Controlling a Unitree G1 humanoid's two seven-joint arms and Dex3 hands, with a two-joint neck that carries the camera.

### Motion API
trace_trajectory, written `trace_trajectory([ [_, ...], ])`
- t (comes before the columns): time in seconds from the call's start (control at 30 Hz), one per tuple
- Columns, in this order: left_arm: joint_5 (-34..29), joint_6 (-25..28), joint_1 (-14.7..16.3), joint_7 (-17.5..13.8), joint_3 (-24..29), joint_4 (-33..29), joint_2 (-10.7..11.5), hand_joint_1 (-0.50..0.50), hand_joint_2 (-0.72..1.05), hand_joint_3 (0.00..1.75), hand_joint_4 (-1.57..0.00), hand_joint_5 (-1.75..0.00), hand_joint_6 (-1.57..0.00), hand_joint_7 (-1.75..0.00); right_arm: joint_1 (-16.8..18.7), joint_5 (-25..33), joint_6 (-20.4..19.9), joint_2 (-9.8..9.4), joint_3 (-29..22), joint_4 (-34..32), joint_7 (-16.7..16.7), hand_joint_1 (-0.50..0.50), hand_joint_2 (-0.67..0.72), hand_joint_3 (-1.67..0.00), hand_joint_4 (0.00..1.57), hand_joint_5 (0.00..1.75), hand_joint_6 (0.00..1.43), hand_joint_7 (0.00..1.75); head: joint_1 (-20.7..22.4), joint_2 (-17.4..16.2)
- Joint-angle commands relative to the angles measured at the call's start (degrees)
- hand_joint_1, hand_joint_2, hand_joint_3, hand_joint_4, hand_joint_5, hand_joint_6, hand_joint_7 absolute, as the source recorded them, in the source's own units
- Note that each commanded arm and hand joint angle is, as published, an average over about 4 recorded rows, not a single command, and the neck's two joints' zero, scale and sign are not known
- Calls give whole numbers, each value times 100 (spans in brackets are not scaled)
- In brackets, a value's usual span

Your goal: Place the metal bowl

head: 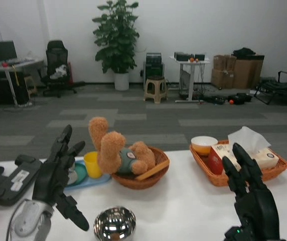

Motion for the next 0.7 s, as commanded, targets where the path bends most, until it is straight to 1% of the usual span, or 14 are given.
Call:
trace_trajectory([
  [0.03, -268, 38, -63, 2, -61, -210, 22, -48, -72, 9, 0, -41, 0, 0, 47, 11, -18, 9, -27, 74, -3, -9, 72, 0, 0, 19, 0, 21, -59, 9],
  [0.13, -270, 38, -89, 4, 44, -199, 33, -49, -72, 9, 0, -33, 0, 0, 43, 11, -18, 12, -64, 99, -3, -10, 72, 0, 0, 19, 0, 21, -164, -68],
  [0.2, -314, 33, -89, 9, 119, -120, 19, -49, -68, 9, 0, -31, 0, 0, 29, 11, -18, 7, -75, 114, -3, -9, 72, 0, 0, 19, 0, 21, -199, -121],
  [0.27, -376, 24, -89, 18, 159, -49, 6, -49, -64, 9, -4, -41, 0, 0, 16, 11, -18, 3, -80, 123, -3, -10, 72, 0, 0, 19, 0, 21, -196, -136],
  [0.33, -442, 11, -89, 26, 167, -23, 2, -50, -64, 9, -9, -51, 0, 0, 3, 11, -18, -1, -82, 129, -3, -11, 72, 0, 0, 19, 0, 21, -193, -141],
  [0.37, -494, 5, -89, 33, 170, -16, 0, -50, -61, 9, -10, -51, 0, 0, -6, 11, -18, -8, -82, 138, -3, -10, 72, 0, 0, 19, 0, 21, -196, -149],
  [0.43, -635, -13, -89, 48, 172, -10, -14, -50, -57, 9, -11, -46, 0, 0, -23, 16, -18, -23, -82, 153, -3, -9, 72, 0, 0, 19, 0, 21, -210, -153],
  [0.5, -771, -42, -89, 57, 172, -10, -29, -50, -53, 9, -9, -36, 0, 0, -36, 20, -18, -37, -82, 164, -3, -10, 72, 0, 0, 19, 0, 21, -218, -144],
  [0.6, -782, -116, -82, 64, 154, -10, -42, -50, -46, 9, -6, -28, 0, 0, -34, 20, -24, -65, -82, 169, -3, -11, 72, 0, 0, 19, 0, 21, -221, -176],
  [0.7, -758, -167, -80, 66, 137, -16, -38, -50, -46, 9, -4, -15, 0, 0, -32, 20, -29, -92, -75, 167, -3, -8, 72, 0, 0, 19, 0, 21, -248, -205],
])
